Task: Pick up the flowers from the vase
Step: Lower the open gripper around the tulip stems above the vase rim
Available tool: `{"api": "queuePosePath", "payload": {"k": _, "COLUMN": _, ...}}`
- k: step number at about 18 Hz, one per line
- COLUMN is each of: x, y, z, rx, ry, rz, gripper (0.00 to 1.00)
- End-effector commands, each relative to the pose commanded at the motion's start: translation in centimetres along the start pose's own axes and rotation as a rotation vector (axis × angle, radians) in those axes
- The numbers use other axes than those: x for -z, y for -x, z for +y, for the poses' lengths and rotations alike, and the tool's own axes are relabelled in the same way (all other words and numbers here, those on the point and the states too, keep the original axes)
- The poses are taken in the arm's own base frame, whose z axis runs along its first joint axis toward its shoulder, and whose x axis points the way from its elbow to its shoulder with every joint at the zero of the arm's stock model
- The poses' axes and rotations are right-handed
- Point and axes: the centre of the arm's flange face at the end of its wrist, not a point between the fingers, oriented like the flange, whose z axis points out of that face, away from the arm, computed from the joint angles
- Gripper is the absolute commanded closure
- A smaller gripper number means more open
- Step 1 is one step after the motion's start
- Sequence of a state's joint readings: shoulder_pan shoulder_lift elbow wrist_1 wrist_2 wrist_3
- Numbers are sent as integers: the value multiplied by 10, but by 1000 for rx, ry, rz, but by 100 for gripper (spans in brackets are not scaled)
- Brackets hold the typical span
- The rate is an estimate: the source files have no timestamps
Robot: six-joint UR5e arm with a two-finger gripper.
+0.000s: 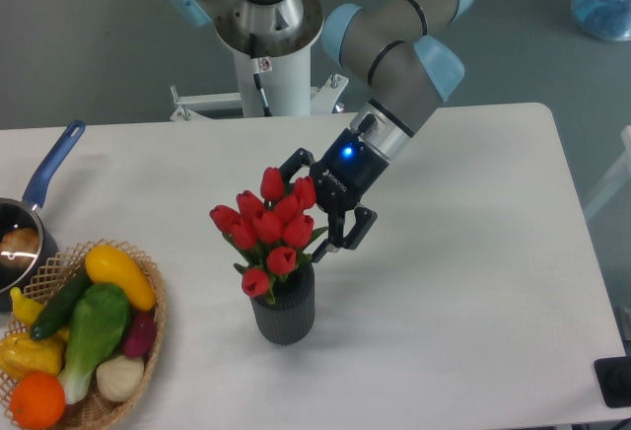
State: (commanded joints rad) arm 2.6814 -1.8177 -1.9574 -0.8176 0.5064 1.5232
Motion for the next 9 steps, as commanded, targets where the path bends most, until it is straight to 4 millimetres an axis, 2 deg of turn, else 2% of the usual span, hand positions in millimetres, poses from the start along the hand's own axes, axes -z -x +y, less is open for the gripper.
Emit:
{"api": "queuePosePath", "payload": {"k": 5, "x": -6, "y": 3, "z": 1, "rx": -4, "ry": -14, "rz": 8, "gripper": 0}}
{"api": "queuePosePath", "payload": {"k": 9, "x": -15, "y": 7, "z": -6, "rx": -18, "ry": -47, "rz": 24, "gripper": 0}}
